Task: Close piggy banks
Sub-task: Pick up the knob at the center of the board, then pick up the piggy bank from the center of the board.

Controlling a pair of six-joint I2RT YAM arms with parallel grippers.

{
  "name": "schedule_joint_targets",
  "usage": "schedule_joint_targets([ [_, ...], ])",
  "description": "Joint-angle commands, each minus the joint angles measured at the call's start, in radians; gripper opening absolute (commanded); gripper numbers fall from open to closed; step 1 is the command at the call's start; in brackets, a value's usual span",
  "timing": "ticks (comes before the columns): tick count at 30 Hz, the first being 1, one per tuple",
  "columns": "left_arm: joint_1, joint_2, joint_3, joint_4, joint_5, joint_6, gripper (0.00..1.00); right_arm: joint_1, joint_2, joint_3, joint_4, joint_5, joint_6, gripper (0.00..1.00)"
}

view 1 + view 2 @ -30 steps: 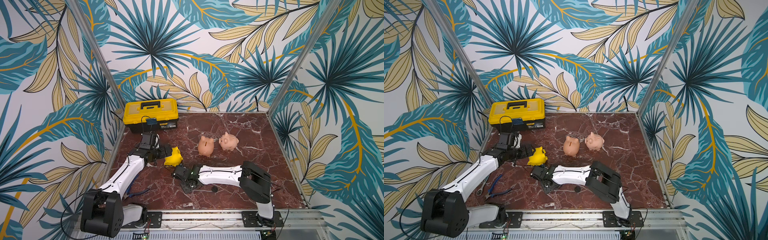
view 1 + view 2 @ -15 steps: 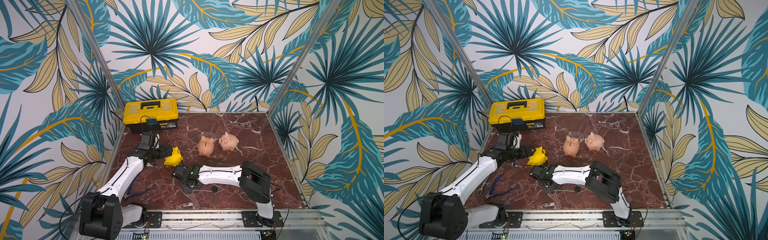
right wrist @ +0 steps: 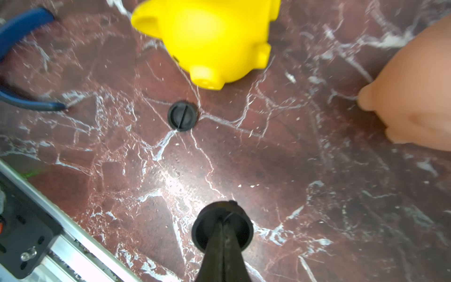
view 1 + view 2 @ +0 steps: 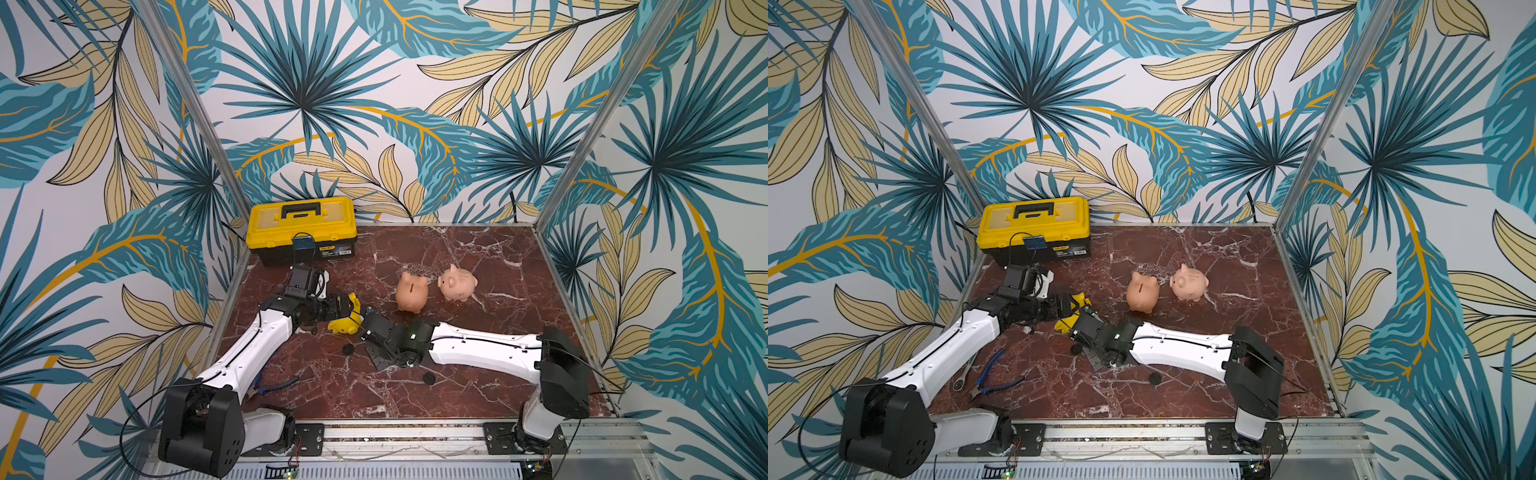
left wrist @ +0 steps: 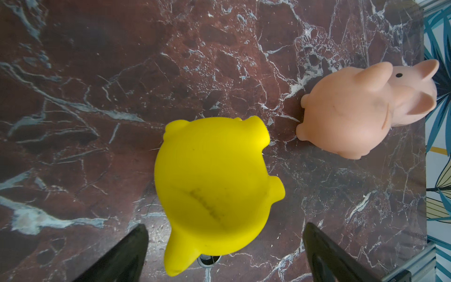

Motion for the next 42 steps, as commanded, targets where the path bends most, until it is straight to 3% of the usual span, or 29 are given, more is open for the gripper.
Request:
schedule_joint_targets([
  [1, -0.012, 0.01, 0.055, -0.043, -0.017, -0.026, 1.0, -0.024, -0.038, -0.056, 0.051, 0.018, -0.036, 0.0],
  [9, -0.038, 0.037, 0.087, -0.047, -0.032, -0.157, 0.99, -0.108, -0.136, -0.149, 0.174, -0.087, -0.024, 0.0],
  [17, -0.04, 0.103, 0.101, -0.059, -0.062, -0.211, 1.0, -0.173, -0.227, -0.25, 0.318, -0.191, -0.015, 0.0],
  [35, -0.04, 0.235, 0.14, -0.059, -0.055, -0.154, 1.0, -0.259, -0.309, -0.393, 0.497, -0.302, 0.004, 0.0],
  [42, -0.04, 0.234, 0.184, -0.123, -0.103, -0.102, 0.99, -0.269, -0.33, -0.436, 0.559, -0.326, 0.018, 0.0],
])
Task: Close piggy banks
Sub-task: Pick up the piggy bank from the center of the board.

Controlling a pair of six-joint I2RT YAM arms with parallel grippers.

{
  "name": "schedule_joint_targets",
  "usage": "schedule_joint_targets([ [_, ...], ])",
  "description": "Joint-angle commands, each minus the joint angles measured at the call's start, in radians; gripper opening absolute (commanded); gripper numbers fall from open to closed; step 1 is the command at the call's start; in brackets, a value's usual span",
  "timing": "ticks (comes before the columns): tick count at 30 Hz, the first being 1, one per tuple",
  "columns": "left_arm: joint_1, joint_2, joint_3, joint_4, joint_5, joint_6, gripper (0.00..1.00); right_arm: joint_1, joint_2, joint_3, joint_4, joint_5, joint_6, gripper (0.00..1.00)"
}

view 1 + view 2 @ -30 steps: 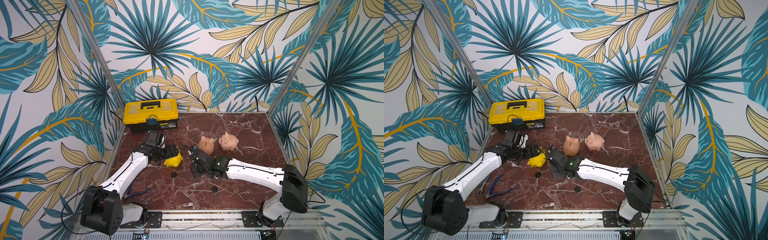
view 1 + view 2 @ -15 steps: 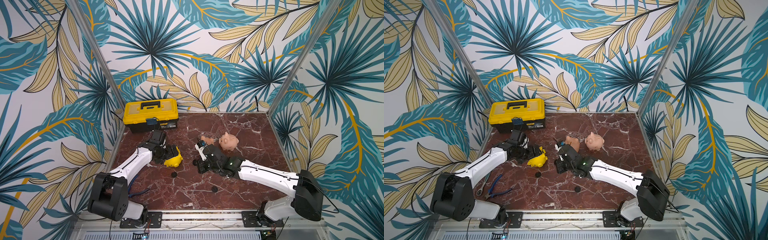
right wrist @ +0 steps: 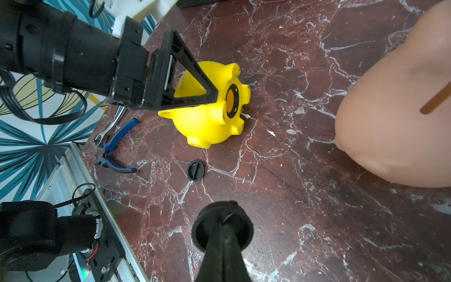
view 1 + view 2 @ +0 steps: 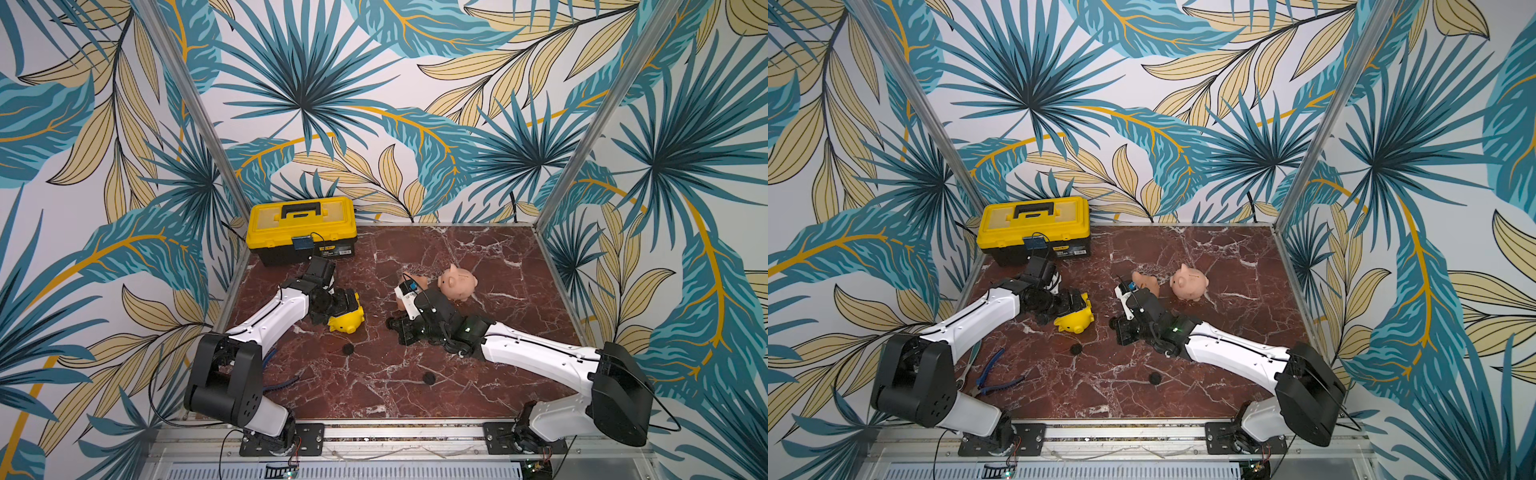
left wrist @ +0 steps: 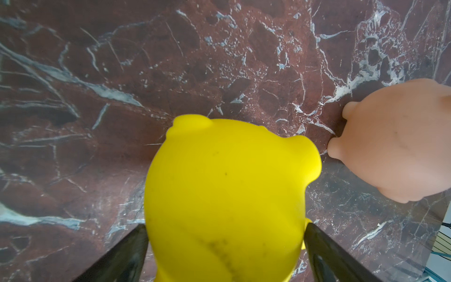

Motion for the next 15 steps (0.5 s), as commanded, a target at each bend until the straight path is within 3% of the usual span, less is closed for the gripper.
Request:
schedule_joint_targets([
  [1, -0.002, -0.002, 0.059, -0.057, -0.042, 0.043, 1.0, -0.006, -0.029, -0.033, 0.046, -0.017, 0.013, 0.0],
  [15, -0.003, -0.012, 0.071, -0.088, -0.055, 0.027, 0.99, -0.017, -0.073, -0.086, 0.084, 0.006, 0.0, 0.0],
])
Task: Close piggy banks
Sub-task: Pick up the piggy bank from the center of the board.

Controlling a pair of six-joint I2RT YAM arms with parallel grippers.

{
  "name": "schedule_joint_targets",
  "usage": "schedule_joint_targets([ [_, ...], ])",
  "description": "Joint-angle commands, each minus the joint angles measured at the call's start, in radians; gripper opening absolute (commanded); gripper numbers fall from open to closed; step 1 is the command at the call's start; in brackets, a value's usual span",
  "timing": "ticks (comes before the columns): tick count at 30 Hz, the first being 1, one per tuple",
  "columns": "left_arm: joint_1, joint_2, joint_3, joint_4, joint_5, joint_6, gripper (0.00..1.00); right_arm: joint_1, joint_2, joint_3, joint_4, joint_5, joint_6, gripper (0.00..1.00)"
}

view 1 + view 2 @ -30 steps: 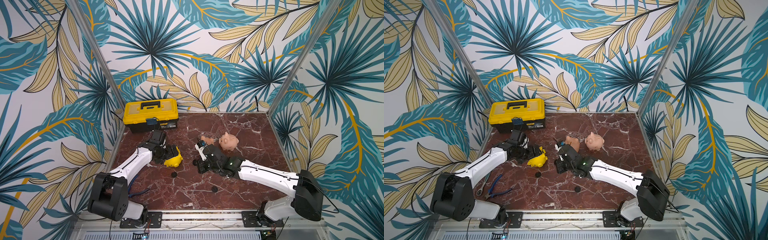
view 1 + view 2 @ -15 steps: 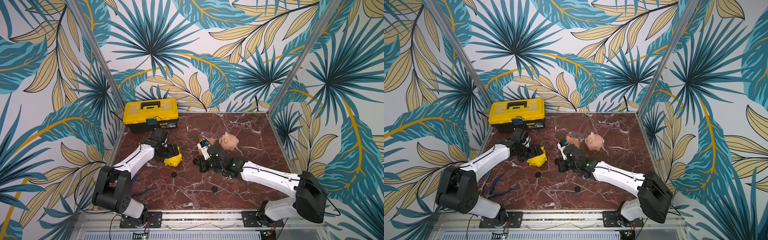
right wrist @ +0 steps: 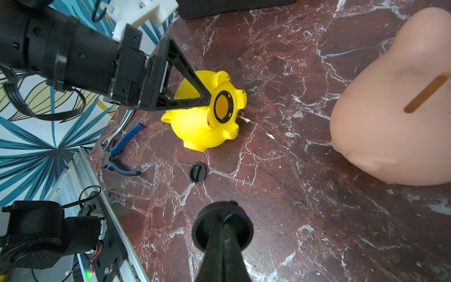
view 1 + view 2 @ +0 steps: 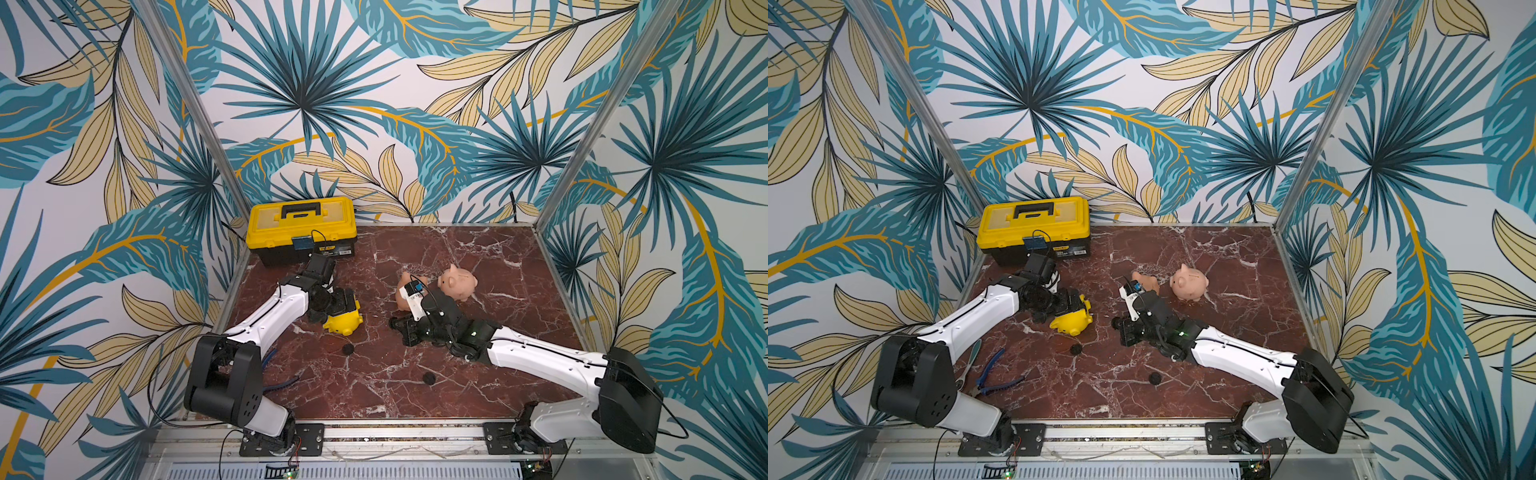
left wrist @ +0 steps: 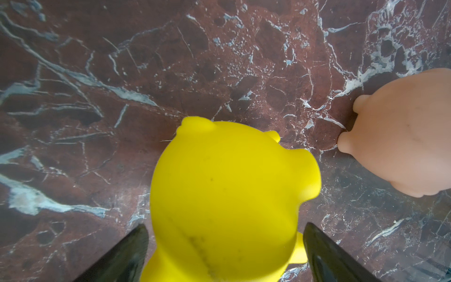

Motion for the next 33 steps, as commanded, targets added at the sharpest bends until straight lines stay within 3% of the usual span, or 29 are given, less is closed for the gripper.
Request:
schedule_joint_targets([
  [1, -0.003, -0.005, 0.034, -0.016, -0.025, -0.007, 1.0, -0.006, -0.026, -0.032, 0.027, 0.014, -0.004, 0.0],
  [19, -0.014, 0.075, 0.038, -0.047, -0.053, 0.046, 1.0, -0.017, -0.04, -0.061, 0.046, 0.006, 0.001, 0.0],
  [23, -0.014, 0.061, 0.035, -0.046, -0.035, 0.059, 0.95, -0.02, -0.045, -0.064, 0.046, 0.006, -0.002, 0.0],
  [33, -0.022, 0.066, -0.013, 0.048, 0.183, 0.167, 0.94, -0.03, -0.087, -0.151, 0.109, 0.026, -0.011, 0.0],
])
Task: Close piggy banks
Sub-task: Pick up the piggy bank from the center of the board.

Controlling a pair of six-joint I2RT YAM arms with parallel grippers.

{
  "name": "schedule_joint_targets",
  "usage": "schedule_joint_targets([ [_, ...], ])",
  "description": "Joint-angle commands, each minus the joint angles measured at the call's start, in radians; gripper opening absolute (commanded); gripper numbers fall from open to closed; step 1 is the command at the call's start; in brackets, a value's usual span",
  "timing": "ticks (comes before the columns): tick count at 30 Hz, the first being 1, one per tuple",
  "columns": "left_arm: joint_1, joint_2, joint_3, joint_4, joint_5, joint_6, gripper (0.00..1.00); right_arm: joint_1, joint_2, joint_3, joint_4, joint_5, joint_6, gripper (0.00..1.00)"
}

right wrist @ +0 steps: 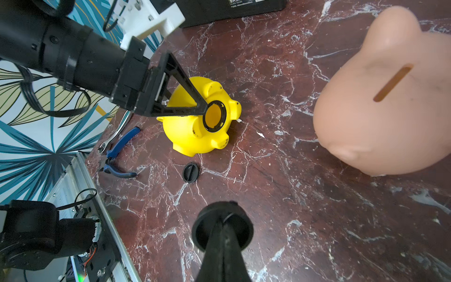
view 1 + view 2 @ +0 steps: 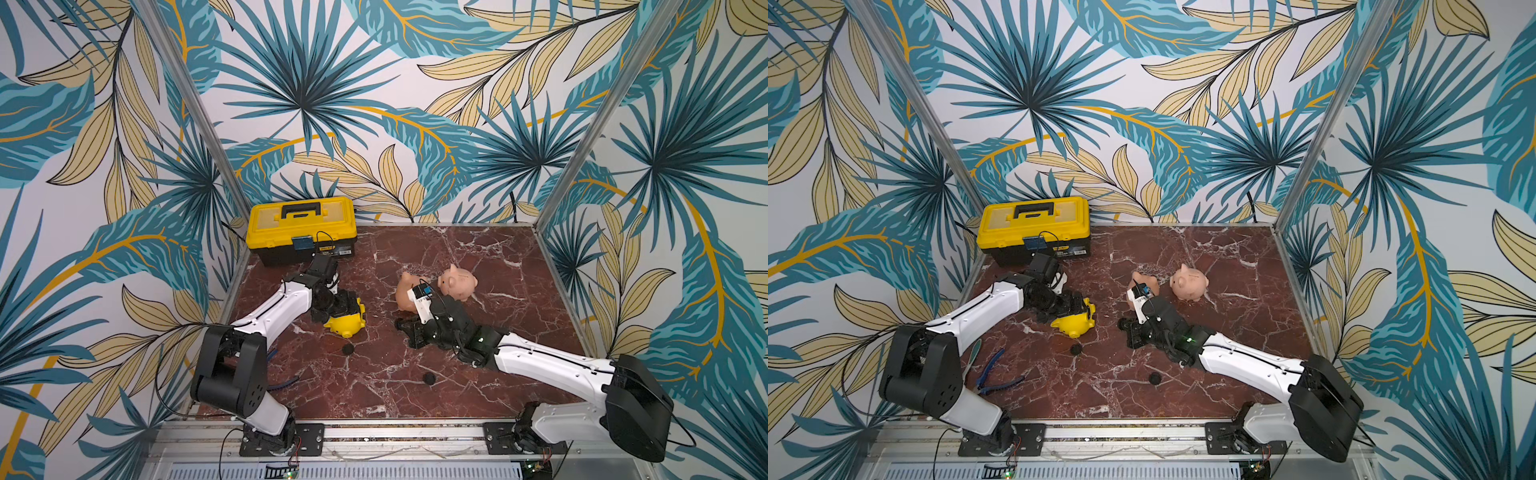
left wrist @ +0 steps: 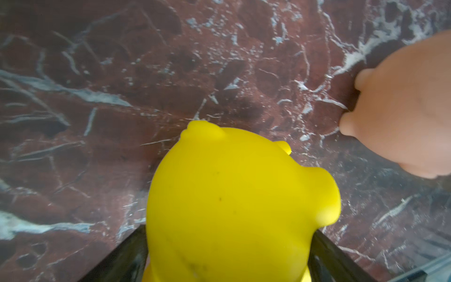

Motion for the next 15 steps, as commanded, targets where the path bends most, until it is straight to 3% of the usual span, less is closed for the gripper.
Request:
schedule_joint_targets([
  [1, -0.012, 0.015, -0.033, 0.05, 0.11, 0.065, 0.94, -0.007, -0.036, -0.055, 0.046, 0.026, -0.013, 0.0],
  [8, -0.02, 0.038, -0.06, 0.131, 0.249, 0.128, 0.93, -0.014, -0.081, -0.17, 0.164, 0.039, -0.048, 0.0],
  [15, -0.028, 0.033, -0.08, 0.164, 0.284, 0.173, 0.93, -0.018, -0.018, -0.188, 0.25, 0.02, -0.131, 0.0],
])
